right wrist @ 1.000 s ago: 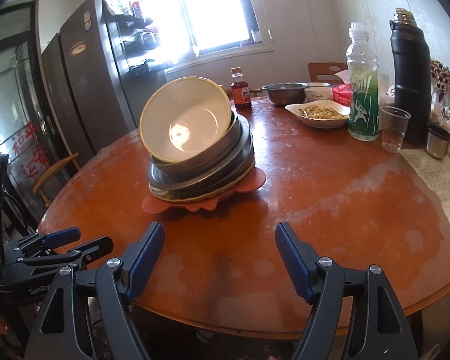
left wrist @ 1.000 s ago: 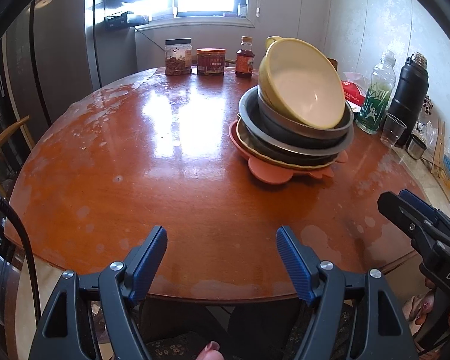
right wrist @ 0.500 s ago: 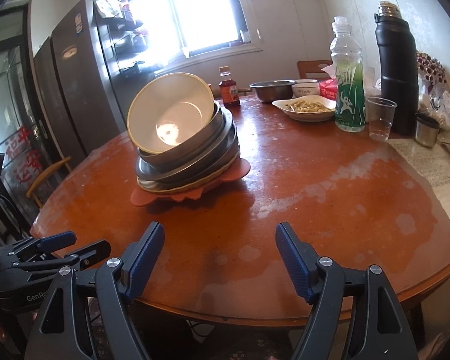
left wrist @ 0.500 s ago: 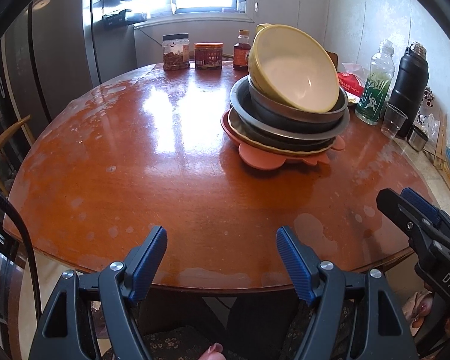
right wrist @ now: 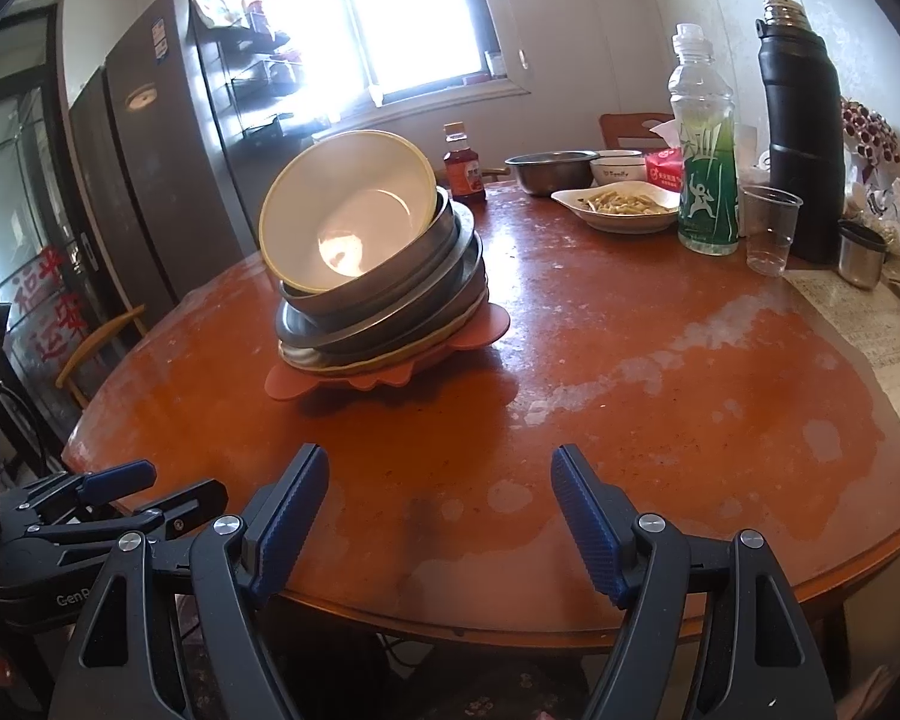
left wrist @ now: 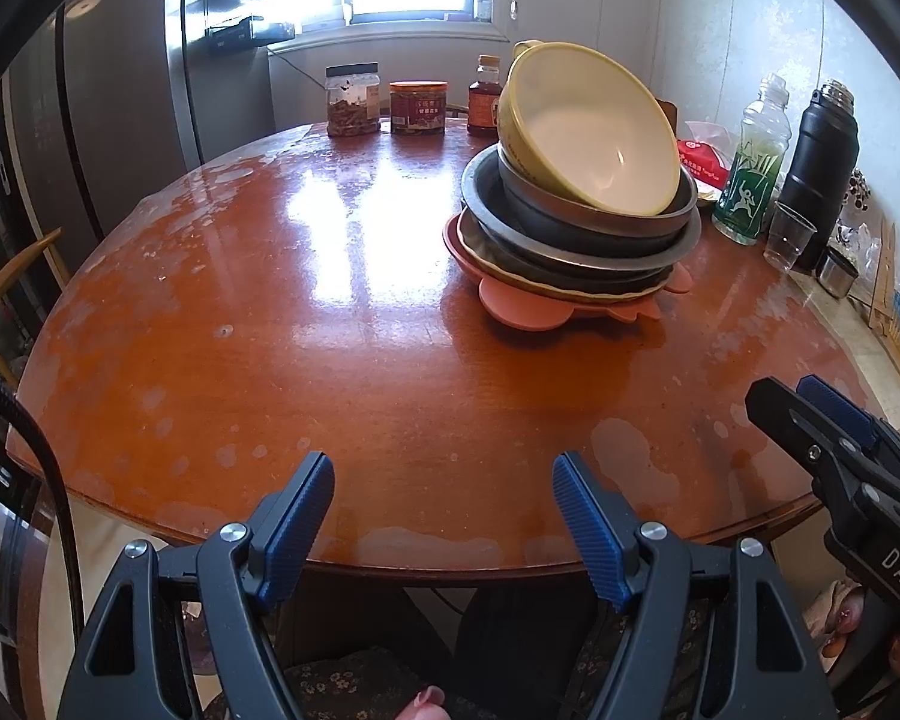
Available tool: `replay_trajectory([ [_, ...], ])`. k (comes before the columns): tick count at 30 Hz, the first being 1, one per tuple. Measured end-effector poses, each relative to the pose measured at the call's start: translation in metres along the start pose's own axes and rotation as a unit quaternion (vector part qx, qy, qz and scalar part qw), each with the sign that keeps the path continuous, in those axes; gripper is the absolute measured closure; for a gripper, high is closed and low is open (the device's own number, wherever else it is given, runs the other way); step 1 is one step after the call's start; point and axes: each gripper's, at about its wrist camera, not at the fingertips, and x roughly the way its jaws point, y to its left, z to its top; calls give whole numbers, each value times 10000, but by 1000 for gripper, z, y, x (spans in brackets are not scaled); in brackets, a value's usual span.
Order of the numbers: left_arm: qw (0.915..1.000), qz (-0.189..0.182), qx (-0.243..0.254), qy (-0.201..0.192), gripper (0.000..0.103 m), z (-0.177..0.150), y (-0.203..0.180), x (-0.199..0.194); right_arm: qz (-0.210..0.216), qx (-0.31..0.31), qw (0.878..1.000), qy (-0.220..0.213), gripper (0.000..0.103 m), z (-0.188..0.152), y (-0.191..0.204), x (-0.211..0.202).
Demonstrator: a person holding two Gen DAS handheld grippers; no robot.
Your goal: Organize plates and bowls
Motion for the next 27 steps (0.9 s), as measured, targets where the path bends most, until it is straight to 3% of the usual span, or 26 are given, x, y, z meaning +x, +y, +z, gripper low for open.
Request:
replay_trajectory([
  [27,10000,-8,-57,10,28,-2,3,-2,-61,-28,10000,72,25,-2,0,3],
])
